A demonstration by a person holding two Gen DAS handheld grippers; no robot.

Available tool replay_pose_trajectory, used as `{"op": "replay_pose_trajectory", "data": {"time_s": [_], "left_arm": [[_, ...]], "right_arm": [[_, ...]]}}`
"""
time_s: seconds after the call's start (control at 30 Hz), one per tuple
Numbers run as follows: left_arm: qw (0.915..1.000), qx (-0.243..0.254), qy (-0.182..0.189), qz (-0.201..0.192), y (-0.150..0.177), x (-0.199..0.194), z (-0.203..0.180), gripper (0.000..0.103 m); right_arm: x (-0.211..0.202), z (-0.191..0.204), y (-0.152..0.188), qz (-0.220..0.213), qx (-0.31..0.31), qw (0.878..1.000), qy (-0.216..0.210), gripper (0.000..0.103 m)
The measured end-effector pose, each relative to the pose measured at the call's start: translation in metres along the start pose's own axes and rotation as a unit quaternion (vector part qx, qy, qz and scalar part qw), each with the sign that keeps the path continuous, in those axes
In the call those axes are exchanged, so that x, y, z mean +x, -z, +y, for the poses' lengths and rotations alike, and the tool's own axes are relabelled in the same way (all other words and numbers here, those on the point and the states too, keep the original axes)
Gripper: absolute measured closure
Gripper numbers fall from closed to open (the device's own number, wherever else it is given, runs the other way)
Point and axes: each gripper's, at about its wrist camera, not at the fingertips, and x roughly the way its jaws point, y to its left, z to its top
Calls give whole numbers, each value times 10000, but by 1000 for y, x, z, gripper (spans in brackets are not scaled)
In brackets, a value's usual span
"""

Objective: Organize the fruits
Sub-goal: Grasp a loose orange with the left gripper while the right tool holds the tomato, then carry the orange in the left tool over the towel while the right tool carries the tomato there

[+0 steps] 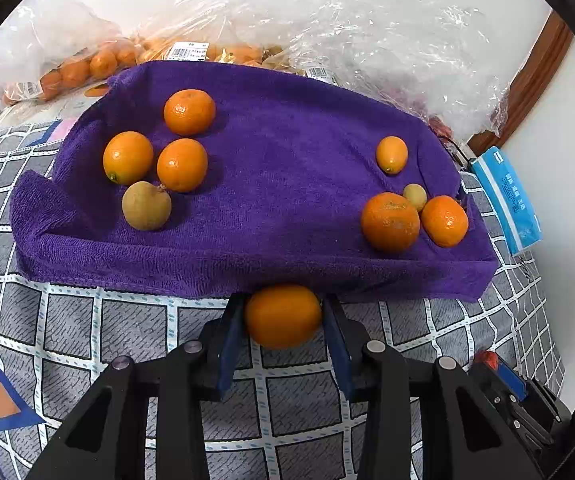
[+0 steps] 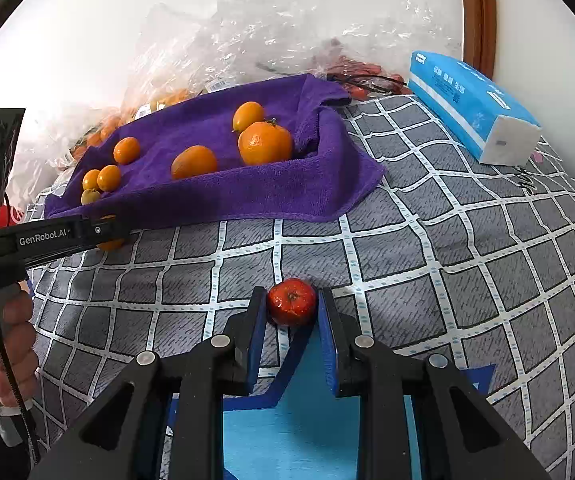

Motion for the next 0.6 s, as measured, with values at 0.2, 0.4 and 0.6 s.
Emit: {"op": "replay_pose_trajectory", "data": {"time_s": [0.2,0.4,0.6], "left_arm": [[9999,-26,103,65,4,-6,6,66],[9999,-14,55,126,15,-19,16,66],[9999,-83,90,50,24,-42,31,66]], "right_arm": [[-5,6,-2,-26,-50,10000,52,78],[-18,16,-4,-111,-105,9998,115,78],[-36,29,-8,-237,-130,9996,112,78]]}}
